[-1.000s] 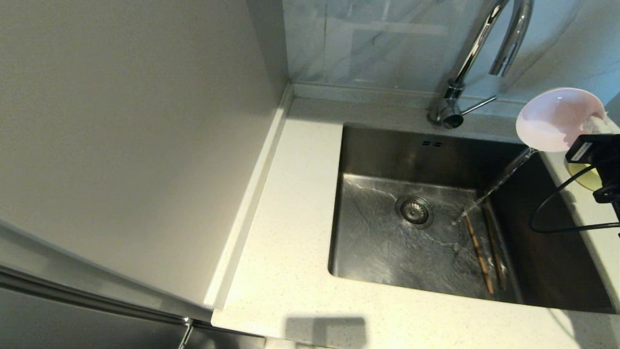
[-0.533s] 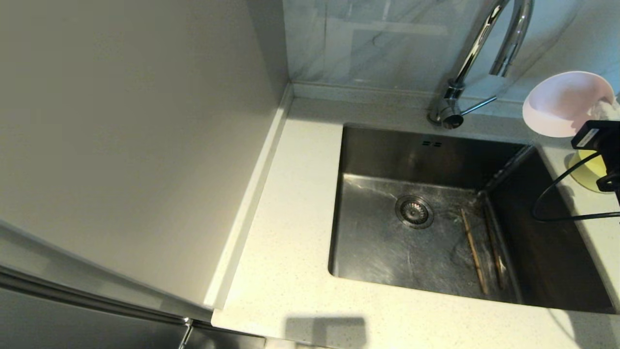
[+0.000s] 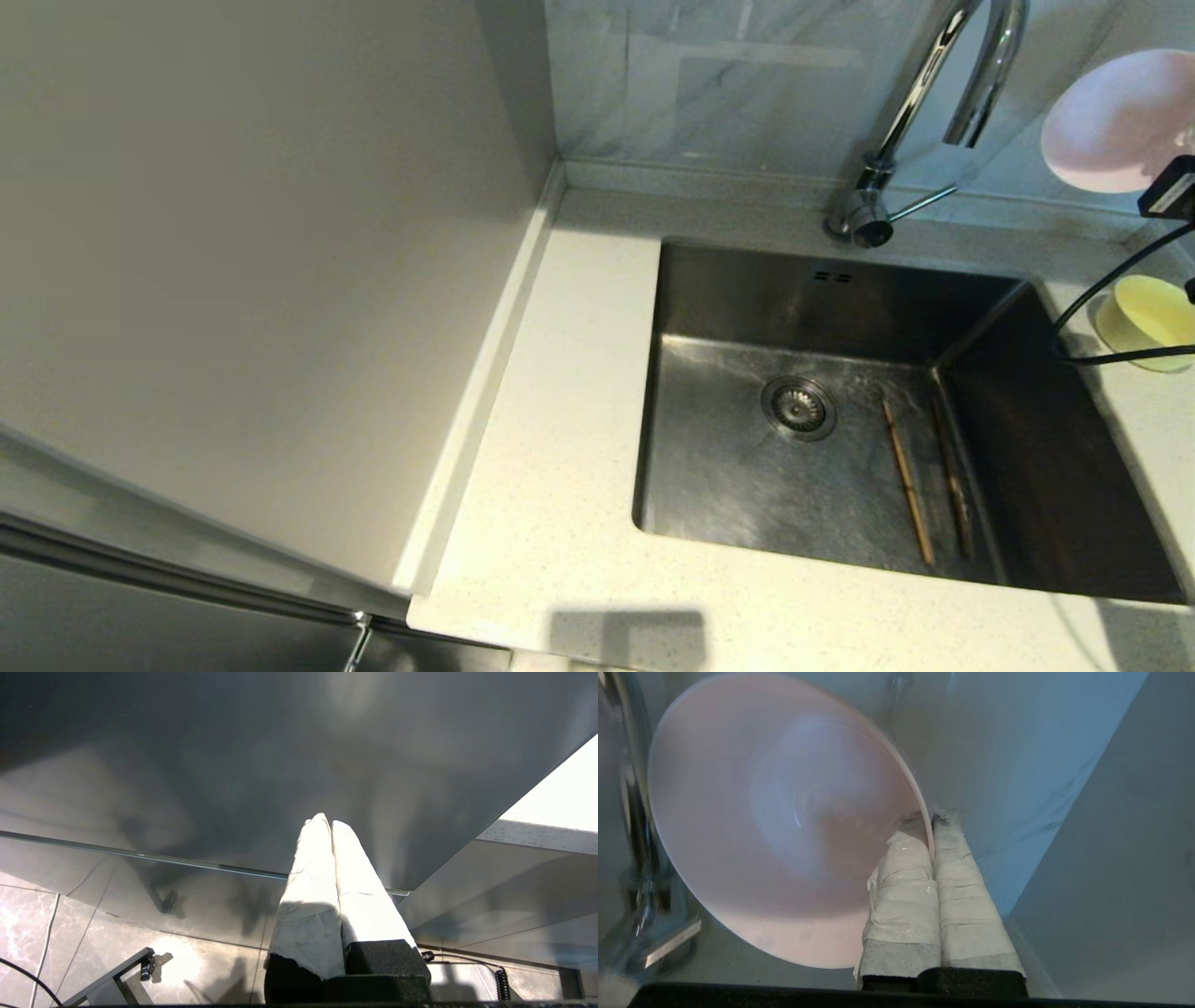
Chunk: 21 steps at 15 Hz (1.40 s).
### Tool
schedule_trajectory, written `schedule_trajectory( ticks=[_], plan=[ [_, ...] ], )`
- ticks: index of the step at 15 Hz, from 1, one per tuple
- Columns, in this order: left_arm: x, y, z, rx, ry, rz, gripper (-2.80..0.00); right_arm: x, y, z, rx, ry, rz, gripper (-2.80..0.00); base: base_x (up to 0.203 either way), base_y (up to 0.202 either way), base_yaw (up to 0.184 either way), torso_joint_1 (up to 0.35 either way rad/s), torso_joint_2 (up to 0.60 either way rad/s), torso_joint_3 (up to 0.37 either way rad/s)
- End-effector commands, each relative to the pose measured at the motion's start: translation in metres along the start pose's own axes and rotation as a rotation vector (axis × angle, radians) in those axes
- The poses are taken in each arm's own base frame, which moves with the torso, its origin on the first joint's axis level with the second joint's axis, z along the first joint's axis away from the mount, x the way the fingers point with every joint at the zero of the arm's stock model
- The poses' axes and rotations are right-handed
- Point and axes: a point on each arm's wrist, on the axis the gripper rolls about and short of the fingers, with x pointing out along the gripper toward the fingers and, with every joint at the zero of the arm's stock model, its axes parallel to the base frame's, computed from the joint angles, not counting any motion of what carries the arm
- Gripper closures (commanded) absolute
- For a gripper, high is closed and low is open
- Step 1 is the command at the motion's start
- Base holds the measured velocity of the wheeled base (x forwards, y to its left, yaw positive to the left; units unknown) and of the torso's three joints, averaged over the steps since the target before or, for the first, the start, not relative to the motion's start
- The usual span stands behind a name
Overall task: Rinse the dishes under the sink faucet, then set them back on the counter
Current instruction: Put a bowl back to the table from the sink
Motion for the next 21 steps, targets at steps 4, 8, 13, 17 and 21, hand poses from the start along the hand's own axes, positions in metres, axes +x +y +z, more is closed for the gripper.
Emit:
schedule_trajectory(
  ticks=[4, 8, 13, 17, 21],
  plan=[
    [0.000, 0.000, 0.000, 0.000, -0.004, 0.000, 0.00, 0.017, -0.005, 0.032, 0.001, -0.026, -0.010, 0.00, 0.000, 0.000, 0.000, 0.000, 0.00, 0.000],
    [0.000, 0.000, 0.000, 0.000, -0.004, 0.000, 0.00, -0.009, -0.032, 0.012, -0.155, 0.399, 0.008, 0.00, 0.000, 0.000, 0.000, 0.000, 0.00, 0.000],
    [0.000, 0.000, 0.000, 0.000, -0.004, 0.000, 0.00, -0.047, -0.048, 0.032, -0.187, 0.979, 0.136, 0.00, 0.000, 0.000, 0.000, 0.000, 0.00, 0.000],
    [0.000, 0.000, 0.000, 0.000, -0.004, 0.000, 0.00, -0.053, -0.076, 0.038, -0.147, 1.191, 0.039, 0.00, 0.000, 0.000, 0.000, 0.000, 0.00, 0.000],
    [0.000, 0.000, 0.000, 0.000, -0.004, 0.000, 0.00, -0.062, -0.106, 0.020, -0.164, 1.275, -0.058, 0.00, 0.000, 0.000, 0.000, 0.000, 0.00, 0.000]
  ],
)
